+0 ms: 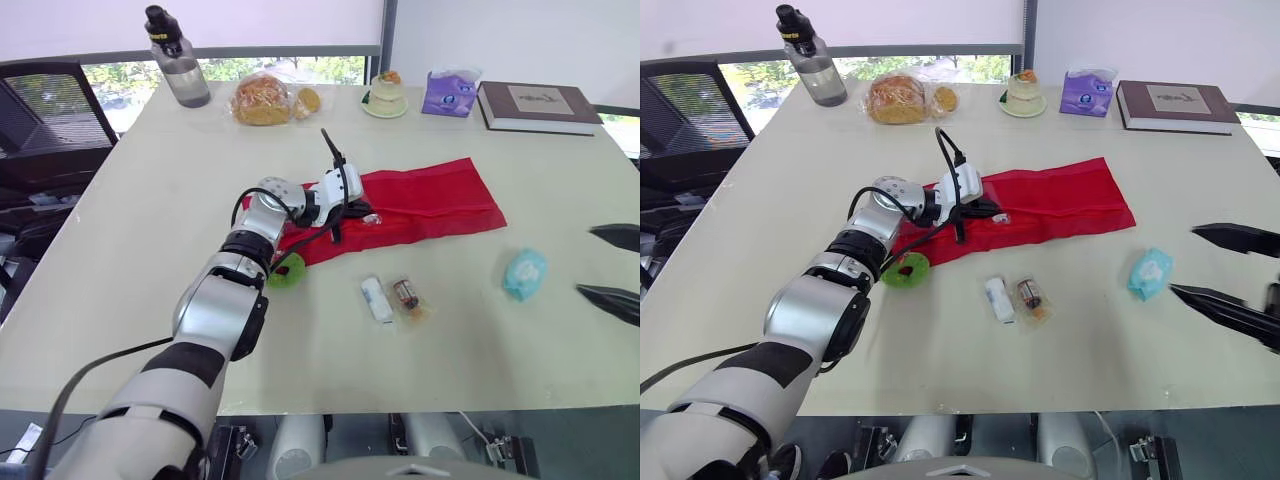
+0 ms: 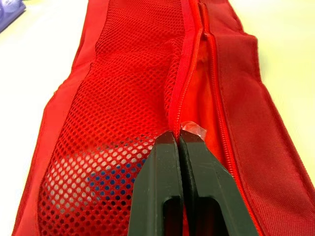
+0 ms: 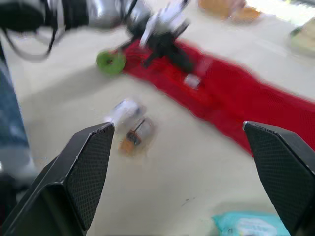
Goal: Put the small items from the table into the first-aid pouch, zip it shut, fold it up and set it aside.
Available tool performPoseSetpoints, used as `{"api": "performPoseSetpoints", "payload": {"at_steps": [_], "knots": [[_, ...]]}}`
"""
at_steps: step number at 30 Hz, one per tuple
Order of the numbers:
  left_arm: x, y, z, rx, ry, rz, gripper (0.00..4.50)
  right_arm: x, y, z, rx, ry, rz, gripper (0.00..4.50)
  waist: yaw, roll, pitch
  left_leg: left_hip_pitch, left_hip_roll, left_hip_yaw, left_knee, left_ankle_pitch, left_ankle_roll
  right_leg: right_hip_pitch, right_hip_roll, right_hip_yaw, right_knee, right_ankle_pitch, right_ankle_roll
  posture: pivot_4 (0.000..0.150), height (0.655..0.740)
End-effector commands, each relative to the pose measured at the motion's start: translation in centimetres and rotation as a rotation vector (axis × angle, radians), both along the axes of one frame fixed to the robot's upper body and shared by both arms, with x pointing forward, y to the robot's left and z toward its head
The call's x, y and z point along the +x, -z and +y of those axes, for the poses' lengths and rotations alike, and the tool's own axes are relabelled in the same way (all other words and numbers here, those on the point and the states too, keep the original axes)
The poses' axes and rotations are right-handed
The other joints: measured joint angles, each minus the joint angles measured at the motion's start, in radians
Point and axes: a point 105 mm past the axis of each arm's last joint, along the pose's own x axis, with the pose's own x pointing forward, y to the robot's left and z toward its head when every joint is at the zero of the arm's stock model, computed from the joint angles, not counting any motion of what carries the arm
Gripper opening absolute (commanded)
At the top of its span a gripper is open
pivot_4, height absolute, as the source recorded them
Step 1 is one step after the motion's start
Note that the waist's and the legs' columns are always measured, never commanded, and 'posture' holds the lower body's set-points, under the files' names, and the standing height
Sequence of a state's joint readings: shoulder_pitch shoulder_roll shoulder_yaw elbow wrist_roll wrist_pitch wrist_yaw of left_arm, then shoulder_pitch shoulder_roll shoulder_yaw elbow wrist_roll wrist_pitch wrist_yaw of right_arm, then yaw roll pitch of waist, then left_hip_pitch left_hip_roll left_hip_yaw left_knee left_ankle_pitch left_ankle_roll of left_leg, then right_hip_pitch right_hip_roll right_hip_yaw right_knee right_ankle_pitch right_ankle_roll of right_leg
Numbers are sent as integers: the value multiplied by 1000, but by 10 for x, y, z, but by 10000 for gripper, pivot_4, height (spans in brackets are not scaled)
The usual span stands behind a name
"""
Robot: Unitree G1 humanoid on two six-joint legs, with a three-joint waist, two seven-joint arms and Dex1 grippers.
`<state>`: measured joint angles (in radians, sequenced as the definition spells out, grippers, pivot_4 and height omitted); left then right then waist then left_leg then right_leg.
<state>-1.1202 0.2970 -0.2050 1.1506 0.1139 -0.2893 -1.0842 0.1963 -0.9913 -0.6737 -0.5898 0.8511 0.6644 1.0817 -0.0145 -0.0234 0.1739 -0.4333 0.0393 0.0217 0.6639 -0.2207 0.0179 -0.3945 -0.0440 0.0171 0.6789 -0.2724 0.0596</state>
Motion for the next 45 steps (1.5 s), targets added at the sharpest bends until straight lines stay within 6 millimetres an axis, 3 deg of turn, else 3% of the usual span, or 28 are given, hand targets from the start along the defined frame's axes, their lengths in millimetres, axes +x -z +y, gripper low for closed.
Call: {"api": "performPoseSetpoints", "payload": {"at_steps": [1,5,8,16,22,29,35,40,45], "knots": [[0,-7,4,-2,12,-25,0,9,4,24,-4,-40,-77,44548,2,0,0,0,0,0,0,0,0,0,0,0,0,0,0,1500,7400],[-1,-4,7,14,16,-22,0,19,25,61,-18,-109,-79,44548,-1,0,0,0,0,0,1,0,0,0,0,0,0,0,0,1500,7400],[-1,-4,8,21,11,-30,0,13,35,90,43,-170,-39,44548,3,0,0,-1,0,-1,1,0,0,0,0,-1,0,0,0,1500,7400],[-2,2,10,24,4,-15,0,14,78,131,25,-127,111,44548,0,0,0,0,0,0,2,0,0,0,0,0,1,0,0,1500,7400],[-3,3,8,20,6,1,0,14,100,138,-8,-43,228,44548,3,0,0,-1,1,-1,2,0,0,0,1,-1,1,0,-1,1500,7400],[-3,5,6,21,3,10,0,10,111,141,-48,-40,284,44548,2,0,0,-1,1,-1,2,0,0,0,1,-1,1,0,0,1500,7400],[-5,9,4,20,10,15,0,19,121,147,-55,-32,298,44548,2,0,0,-1,1,-1,3,0,0,0,1,-1,1,0,0,1500,7400],[-4,9,6,19,2,12,0,38,125,150,-53,36,283,44548,1,-1,0,-1,1,-1,3,0,0,0,1,-1,1,0,0,1500,7400],[-4,9,6,20,-3,11,0,48,121,156,-12,73,278,44548,1,-1,0,0,1,-1,4,0,0,0,1,-1,2,1,0,1500,7400]]}}
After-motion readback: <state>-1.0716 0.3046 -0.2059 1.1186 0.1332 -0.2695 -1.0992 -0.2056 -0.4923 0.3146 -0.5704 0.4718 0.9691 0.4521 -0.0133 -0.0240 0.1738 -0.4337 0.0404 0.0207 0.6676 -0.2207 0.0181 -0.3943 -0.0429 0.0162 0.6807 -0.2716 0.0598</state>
